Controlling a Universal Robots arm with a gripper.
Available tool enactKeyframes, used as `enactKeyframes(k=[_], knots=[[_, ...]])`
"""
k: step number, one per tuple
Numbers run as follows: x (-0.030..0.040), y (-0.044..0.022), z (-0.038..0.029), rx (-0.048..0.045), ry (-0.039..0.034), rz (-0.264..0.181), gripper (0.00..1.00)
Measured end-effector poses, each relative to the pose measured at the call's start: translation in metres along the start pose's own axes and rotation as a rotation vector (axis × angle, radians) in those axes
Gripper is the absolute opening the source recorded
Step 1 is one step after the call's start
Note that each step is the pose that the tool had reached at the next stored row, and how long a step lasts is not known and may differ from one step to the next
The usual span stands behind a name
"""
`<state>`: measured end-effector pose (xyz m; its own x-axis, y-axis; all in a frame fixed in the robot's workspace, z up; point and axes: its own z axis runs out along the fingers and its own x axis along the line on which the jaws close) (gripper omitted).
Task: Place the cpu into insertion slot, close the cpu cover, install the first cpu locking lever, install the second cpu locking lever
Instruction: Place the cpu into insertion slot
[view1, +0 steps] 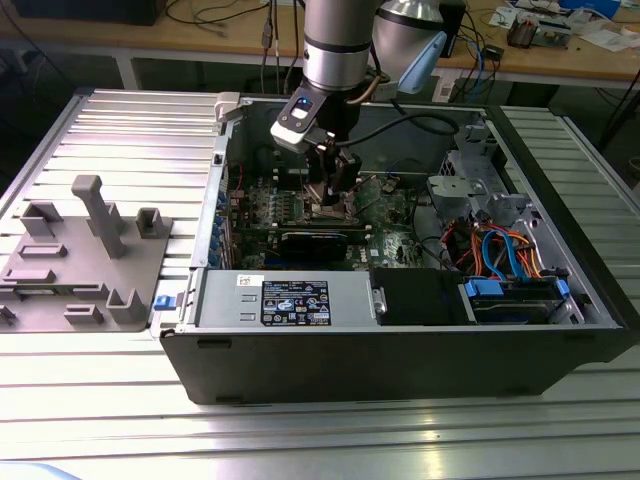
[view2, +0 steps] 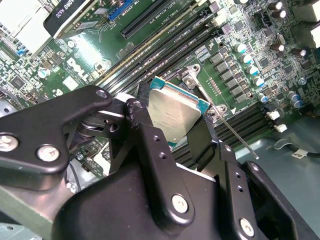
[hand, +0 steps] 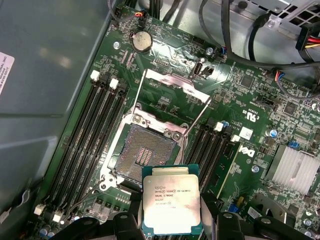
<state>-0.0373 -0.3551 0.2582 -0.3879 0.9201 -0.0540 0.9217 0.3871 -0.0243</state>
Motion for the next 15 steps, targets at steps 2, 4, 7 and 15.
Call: enactKeyframes(k=[2,4,7,15], knots=[[0.0000,0.0000,0.0001,0.0000,0.0001,0.001,0.55],[0.0000,0.0000,0.0001,0.0001,0.0001,0.003,0.55],[0.0000,0.0000,0.0002,0.0002,0.0002,0.004,0.55],[0.0000,0.0000,0.0005,0.0004,0.0003,0.008,0.55]])
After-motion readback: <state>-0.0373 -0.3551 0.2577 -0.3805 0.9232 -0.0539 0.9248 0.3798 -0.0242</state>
